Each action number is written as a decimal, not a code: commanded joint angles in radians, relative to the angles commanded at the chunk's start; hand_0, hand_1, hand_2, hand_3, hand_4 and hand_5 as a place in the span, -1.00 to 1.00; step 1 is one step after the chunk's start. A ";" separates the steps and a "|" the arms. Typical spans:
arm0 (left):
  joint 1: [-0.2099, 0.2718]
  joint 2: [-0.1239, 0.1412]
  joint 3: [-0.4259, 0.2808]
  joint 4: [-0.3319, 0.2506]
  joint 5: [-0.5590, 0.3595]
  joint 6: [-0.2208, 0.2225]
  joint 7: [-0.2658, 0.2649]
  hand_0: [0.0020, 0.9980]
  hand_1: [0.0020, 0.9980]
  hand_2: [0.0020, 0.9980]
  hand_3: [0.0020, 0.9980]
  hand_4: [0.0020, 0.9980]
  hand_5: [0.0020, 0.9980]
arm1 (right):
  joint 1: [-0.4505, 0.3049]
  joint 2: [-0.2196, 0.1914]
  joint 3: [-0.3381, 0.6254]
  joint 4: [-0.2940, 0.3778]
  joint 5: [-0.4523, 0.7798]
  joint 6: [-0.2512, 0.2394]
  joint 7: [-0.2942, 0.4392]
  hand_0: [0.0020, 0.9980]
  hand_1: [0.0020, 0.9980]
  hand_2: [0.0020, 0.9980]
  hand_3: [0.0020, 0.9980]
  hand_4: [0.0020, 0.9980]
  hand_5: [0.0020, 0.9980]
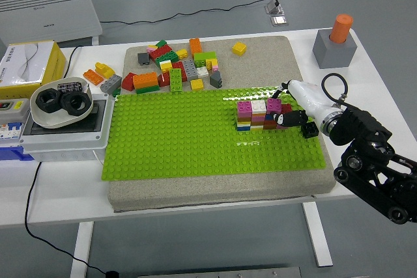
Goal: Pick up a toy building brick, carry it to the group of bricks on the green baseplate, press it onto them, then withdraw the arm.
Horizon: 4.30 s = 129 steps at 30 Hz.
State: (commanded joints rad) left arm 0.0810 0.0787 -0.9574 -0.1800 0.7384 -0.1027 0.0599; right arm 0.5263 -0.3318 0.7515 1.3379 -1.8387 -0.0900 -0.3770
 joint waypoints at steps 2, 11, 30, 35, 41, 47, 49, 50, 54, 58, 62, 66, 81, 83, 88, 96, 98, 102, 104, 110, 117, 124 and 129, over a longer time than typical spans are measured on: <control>0.000 0.000 -0.001 0.000 0.001 0.000 0.000 0.39 0.13 0.32 0.72 1.00 1.00 | 0.001 0.000 -0.001 0.000 0.000 0.000 0.000 0.67 0.62 0.68 0.20 0.38 -0.69; -0.001 0.000 -0.003 0.000 0.003 0.001 0.000 0.39 0.13 0.32 0.72 1.00 1.00 | 0.004 0.000 -0.007 -0.002 0.000 0.003 -0.003 0.68 0.62 0.68 0.21 0.39 -0.69; -0.002 0.000 -0.007 0.000 0.008 0.001 0.000 0.39 0.13 0.32 0.72 1.00 1.00 | 0.005 -0.001 -0.009 -0.007 0.003 0.005 -0.006 0.68 0.63 0.69 0.31 0.38 -0.70; -0.002 -0.001 -0.009 0.000 0.011 0.002 0.000 0.39 0.13 0.32 0.72 1.00 1.00 | 0.005 -0.001 -0.010 -0.008 0.004 0.006 -0.006 0.68 0.63 0.69 0.32 0.38 -0.71; -0.002 -0.001 -0.011 0.000 0.014 0.002 0.001 0.39 0.13 0.32 0.72 1.00 1.00 | 0.005 0.000 -0.011 -0.008 0.005 0.008 -0.007 0.68 0.63 0.69 0.33 0.39 -0.71; -0.002 -0.001 -0.010 0.000 0.013 0.002 0.001 0.39 0.13 0.32 0.72 1.00 1.00 | 0.006 -0.001 -0.012 -0.008 0.006 0.009 -0.008 0.68 0.63 0.70 0.34 0.39 -0.71; -0.002 -0.001 -0.011 0.000 0.015 0.002 0.001 0.39 0.13 0.32 0.72 1.00 1.00 | 0.006 -0.001 -0.012 -0.008 0.006 0.009 -0.008 0.68 0.63 0.70 0.34 0.39 -0.71; -0.002 -0.001 -0.012 0.000 0.015 0.002 0.001 0.39 0.13 0.32 0.72 1.00 1.00 | 0.006 -0.001 -0.012 -0.008 0.006 0.009 -0.008 0.69 0.63 0.70 0.34 0.39 -0.71; -0.001 -0.001 -0.004 0.000 0.009 0.004 0.002 0.39 0.13 0.32 0.72 1.00 1.00 | 0.005 -0.001 -0.012 -0.008 0.006 0.008 -0.008 0.69 0.63 0.70 0.34 0.39 -0.71; 0.000 -0.002 -0.004 0.000 0.009 0.004 0.003 0.39 0.13 0.32 0.72 1.00 1.00 | 0.004 0.000 -0.013 -0.008 0.006 0.008 -0.008 0.69 0.63 0.70 0.34 0.39 -0.71; 0.000 -0.003 -0.009 0.000 0.013 0.004 0.004 0.39 0.13 0.32 0.72 1.00 1.00 | 0.004 0.000 -0.014 -0.009 0.006 0.008 -0.008 0.69 0.63 0.70 0.34 0.40 -0.71; 0.000 -0.003 -0.012 0.000 0.016 0.004 0.005 0.39 0.13 0.32 0.72 1.00 1.00 | 0.004 0.000 -0.016 -0.008 0.007 0.009 -0.009 0.69 0.63 0.70 0.34 0.40 -0.71; 0.001 -0.002 -0.016 0.000 0.020 0.002 0.003 0.38 0.13 0.32 0.72 1.00 1.00 | 0.005 -0.002 -0.009 0.001 0.006 0.014 -0.005 0.69 0.65 0.72 0.45 0.53 -0.72; 0.001 -0.002 -0.017 0.000 0.020 0.002 0.002 0.38 0.13 0.32 0.72 1.00 1.00 | 0.003 -0.001 -0.006 0.000 0.006 0.014 -0.004 0.69 0.65 0.72 0.45 0.53 -0.72; 0.003 -0.001 -0.007 0.000 0.007 0.000 -0.002 0.39 0.13 0.32 0.72 1.00 1.00 | -0.005 0.005 0.013 0.002 0.005 0.009 0.010 0.70 0.66 0.73 0.50 0.83 -0.48; 0.008 -0.001 -0.018 0.000 0.014 -0.011 -0.007 0.39 0.13 0.33 0.72 1.00 1.00 | -0.042 0.018 0.076 0.051 -0.004 0.022 0.036 0.71 0.67 0.75 0.52 0.89 -0.44; 0.009 -0.001 -0.017 0.000 0.014 -0.015 -0.008 0.39 0.13 0.33 0.72 1.00 1.00 | -0.059 0.023 0.096 0.072 -0.006 0.010 0.049 0.71 0.67 0.73 0.51 0.96 -0.33; 0.011 -0.002 -0.003 0.000 0.005 -0.018 -0.009 0.39 0.13 0.33 0.72 1.00 1.00 | -0.106 0.030 0.129 0.101 0.027 -0.054 0.105 0.71 0.67 0.73 0.51 0.96 -0.33; 0.012 -0.002 0.009 0.000 -0.002 -0.020 -0.011 0.39 0.13 0.32 0.71 1.00 1.00 | -0.135 0.034 0.140 0.107 0.057 -0.104 0.145 0.55 0.51 0.55 0.03 0.75 -0.08; 0.011 -0.009 0.004 0.000 0.034 0.013 -0.043 0.37 0.08 0.28 0.62 1.00 1.00 | -0.238 0.051 0.210 0.107 0.189 -0.286 0.305 0.39 0.39 0.41 -0.26 0.64 -0.05; 0.012 -0.016 -0.005 0.000 0.058 0.054 -0.070 0.37 0.08 0.28 0.61 1.00 1.00 | -0.294 0.080 0.292 0.073 0.397 -0.418 0.509 0.34 0.34 0.38 -0.29 0.58 -0.07; 0.006 -0.013 0.004 0.000 0.056 0.023 -0.037 0.38 0.11 0.31 0.63 1.00 1.00 | -0.292 0.092 0.258 0.069 0.472 -0.439 0.591 0.35 0.34 0.39 -0.28 0.58 -0.07; 0.004 -0.010 0.014 0.000 0.050 0.009 -0.025 0.39 0.11 0.31 0.65 1.00 1.00 | -0.288 0.089 0.239 0.065 0.407 -0.442 0.554 0.37 0.36 0.41 -0.26 0.57 -0.06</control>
State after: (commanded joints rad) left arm 0.0847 0.0683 -0.9437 -0.1800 0.7881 -0.0941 0.0345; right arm 0.2382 -0.2429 0.9901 1.4027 -1.4321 -0.5317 0.1774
